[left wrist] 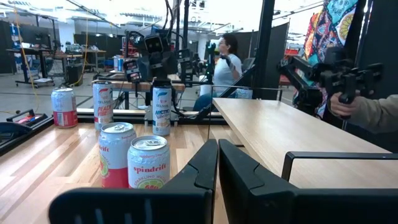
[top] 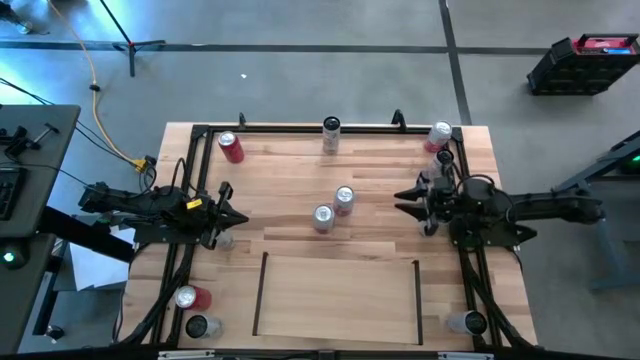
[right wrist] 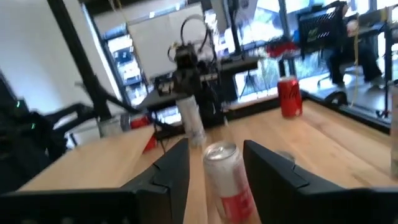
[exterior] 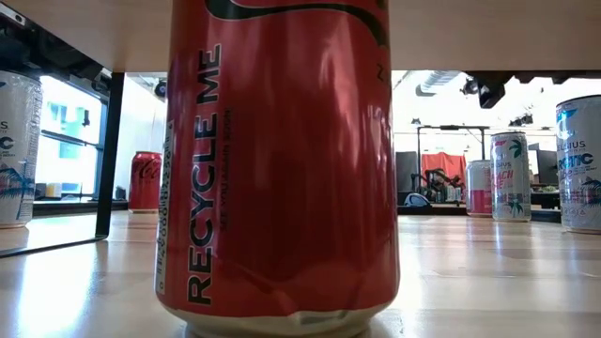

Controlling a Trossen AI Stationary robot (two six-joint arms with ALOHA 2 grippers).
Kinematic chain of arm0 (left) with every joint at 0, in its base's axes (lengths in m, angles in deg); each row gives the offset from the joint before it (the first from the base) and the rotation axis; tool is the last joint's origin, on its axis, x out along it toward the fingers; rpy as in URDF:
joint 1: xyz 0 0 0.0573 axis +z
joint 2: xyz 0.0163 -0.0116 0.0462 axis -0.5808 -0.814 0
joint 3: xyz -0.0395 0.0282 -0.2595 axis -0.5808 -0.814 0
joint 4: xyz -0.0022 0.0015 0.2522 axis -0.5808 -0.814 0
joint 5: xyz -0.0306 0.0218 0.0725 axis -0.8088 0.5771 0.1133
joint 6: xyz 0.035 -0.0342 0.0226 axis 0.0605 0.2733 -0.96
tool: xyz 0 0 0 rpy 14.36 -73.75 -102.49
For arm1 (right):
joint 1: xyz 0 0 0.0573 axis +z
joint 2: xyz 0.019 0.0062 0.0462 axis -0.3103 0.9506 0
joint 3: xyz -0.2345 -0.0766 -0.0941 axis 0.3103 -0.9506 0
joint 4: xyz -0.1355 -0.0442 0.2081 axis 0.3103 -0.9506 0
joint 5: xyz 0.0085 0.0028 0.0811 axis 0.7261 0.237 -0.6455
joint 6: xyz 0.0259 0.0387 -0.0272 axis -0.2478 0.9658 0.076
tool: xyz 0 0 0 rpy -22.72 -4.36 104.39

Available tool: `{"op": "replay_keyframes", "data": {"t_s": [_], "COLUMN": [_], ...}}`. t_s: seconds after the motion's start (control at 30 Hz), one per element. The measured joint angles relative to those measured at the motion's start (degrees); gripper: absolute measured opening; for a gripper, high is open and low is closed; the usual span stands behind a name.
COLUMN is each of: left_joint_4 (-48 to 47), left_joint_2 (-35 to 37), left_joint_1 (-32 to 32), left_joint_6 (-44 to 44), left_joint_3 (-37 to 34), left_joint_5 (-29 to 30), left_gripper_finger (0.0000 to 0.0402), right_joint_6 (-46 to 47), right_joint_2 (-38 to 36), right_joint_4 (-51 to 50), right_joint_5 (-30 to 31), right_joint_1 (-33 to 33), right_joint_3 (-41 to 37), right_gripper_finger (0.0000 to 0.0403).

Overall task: Place canned beverage on shelf
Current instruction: Move the shelf to the center of the table

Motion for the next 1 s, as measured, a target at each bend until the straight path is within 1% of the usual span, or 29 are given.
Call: {"op": "replay_keyframes", "data": {"t_s": [0.17,0.3,0.5,0.6,0.7,0.87,1.0], "left_joint_4": [0.0,0.0,0.0,0.0,0.0,0.0,0.0], "left_joint_2": [0.0,0.0,0.0,0.0,0.0,0.0,0.0], "left_joint_1": [0.0,0.0,0.0,0.0,0.0,0.0,0.0], "left_joint_6": [0.0,0.0,0.0,0.0,0.0,0.0,0.0], "left_joint_3": [0.0,0.0,0.0,0.0,0.0,0.0,0.0], "left_joint_5": [0.0,0.0,0.0,0.0,0.0,0.0,0.0], "left_gripper_finger": [0.0005,0.0005,0.0005,0.0005,0.0005,0.0005,0.0005], "right_joint_6": [-3.4,-9.2,-9.5,-6.1,0.3,9.2,12.2], "right_joint_2": [5.1,9.7,16.9,20.0,22.9,27.9,32.1], "right_joint_4": [-11.4,-22.3,-28.4,-30.4,-33.1,-34.5,-34.5], "right_joint_5": [-3.8,-4.0,-3.3,-5.5,-10.0,-23.9,-31.2], "right_joint_1": [1.1,3.6,7.8,8.4,7.5,4.9,3.2], "right_joint_3": [8.2,14.4,21.2,24.3,27.0,29.8,29.9], "right_gripper_finger": [0.0194,0.0232,0.0241,0.0241,0.0241,0.0241,0.0241]}}
